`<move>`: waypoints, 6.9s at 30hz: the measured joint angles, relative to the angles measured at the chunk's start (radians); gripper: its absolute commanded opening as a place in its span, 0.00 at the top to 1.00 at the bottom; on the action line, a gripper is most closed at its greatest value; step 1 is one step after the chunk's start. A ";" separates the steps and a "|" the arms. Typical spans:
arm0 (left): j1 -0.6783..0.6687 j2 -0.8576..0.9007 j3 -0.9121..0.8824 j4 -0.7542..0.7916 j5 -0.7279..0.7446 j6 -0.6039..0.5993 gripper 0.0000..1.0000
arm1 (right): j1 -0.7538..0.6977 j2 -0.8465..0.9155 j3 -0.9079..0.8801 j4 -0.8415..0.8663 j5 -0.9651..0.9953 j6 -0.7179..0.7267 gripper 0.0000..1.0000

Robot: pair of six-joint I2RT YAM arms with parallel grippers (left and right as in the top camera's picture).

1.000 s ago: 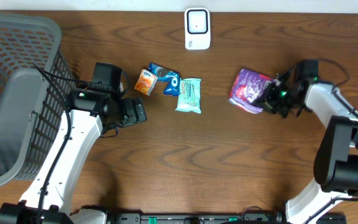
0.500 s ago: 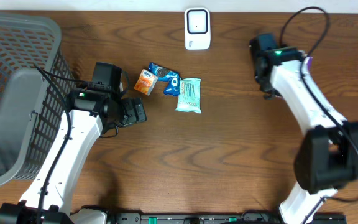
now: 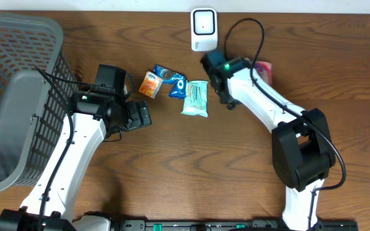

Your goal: Scan the item barcode

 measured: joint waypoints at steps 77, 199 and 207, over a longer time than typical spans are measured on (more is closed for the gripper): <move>0.000 0.001 -0.001 0.000 0.000 0.000 0.02 | -0.301 -0.377 -0.272 0.371 -0.883 -0.146 0.11; 0.000 0.001 -0.001 0.000 0.000 0.000 0.02 | -0.277 -0.026 0.017 0.093 -0.886 -0.091 0.60; 0.000 0.001 -0.001 0.000 0.000 0.000 0.02 | -0.177 -0.028 0.021 0.065 -0.818 -0.172 0.54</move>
